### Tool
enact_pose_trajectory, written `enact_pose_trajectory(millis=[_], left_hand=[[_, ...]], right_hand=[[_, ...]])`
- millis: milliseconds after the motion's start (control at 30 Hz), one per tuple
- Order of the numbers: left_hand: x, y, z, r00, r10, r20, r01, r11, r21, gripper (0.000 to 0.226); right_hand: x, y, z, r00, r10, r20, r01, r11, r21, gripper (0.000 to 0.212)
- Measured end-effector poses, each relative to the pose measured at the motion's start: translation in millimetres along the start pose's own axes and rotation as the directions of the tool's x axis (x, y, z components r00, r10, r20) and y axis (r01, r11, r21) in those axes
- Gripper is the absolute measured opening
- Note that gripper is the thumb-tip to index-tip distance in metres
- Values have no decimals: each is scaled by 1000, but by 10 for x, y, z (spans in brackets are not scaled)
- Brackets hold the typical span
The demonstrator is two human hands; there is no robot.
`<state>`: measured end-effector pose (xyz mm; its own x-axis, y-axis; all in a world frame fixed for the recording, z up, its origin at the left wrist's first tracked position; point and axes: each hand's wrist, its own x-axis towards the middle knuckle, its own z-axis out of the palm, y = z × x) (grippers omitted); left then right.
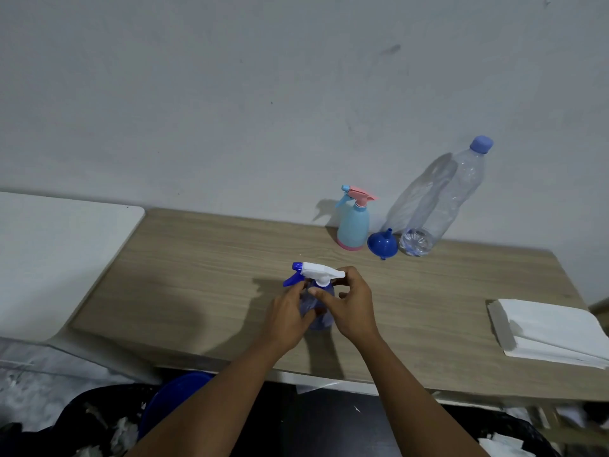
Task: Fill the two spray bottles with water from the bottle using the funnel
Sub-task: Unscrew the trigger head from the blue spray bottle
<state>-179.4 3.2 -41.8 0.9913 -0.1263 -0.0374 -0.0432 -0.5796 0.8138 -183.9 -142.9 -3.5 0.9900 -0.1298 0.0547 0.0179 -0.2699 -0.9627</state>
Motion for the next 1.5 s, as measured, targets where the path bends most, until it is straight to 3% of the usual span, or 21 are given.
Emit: enact_pose_trajectory(millis=[100, 200, 300, 433, 633, 767, 933, 1067, 1200, 1300, 1400, 1500], left_hand=[[-11, 13, 9, 1000, 7, -10, -7, 1000, -2, 33], [-20, 15, 1, 1000, 6, -25, -6, 1000, -7, 27], [-24, 2, 9, 1000, 20, -21, -19, 1000, 5, 33], [-13, -15, 32, 999, 15, -31, -16, 1000, -19, 27], [-17, -48, 55, 999, 16, -47, -17, 1000, -10, 33], [4, -76, 79, 1000, 8, -21, -9, 1000, -16, 32], [2, -75, 67, 999, 23, -43, -24, 1000, -9, 31], [12, -59, 65, 999, 27, -42, -27, 1000, 4, 29], [16, -56, 61, 998, 27, -49, -27, 1000, -6, 21], [2, -54, 59, 999, 10, -41, -10, 1000, -6, 22], [11, -47, 64, 999, 6, -38, -7, 1000, -28, 20], [19, -51, 47, 999, 9, -35, -11, 999, -43, 17]], right_hand=[[-47, 20, -32, 999, -18, 35, 18, 1000, -6, 28], [-102, 29, -67, 996, -60, 67, 63, 997, -41, 33], [-94, -21, 1, 1000, -27, -11, 28, 999, 19, 37], [-101, 48, 54, 998, -47, -35, 47, 999, -1, 25], [-100, -21, 54, 999, -38, -24, 39, 999, 25, 38], [-104, 47, 54, 998, -60, -24, 60, 998, -13, 22], [-136, -20, 55, 999, -51, -17, 51, 999, 19, 38], [-116, -1, 90, 998, -40, -53, 40, 999, -2, 25], [-170, 20, 51, 997, -79, -17, 78, 997, -11, 32], [-139, -49, 105, 998, -8, -60, 10, 999, 35, 41], [-112, -8, 131, 997, -11, -79, 12, 1000, 8, 26], [-142, 39, 98, 997, -64, -52, 63, 998, -16, 28]])
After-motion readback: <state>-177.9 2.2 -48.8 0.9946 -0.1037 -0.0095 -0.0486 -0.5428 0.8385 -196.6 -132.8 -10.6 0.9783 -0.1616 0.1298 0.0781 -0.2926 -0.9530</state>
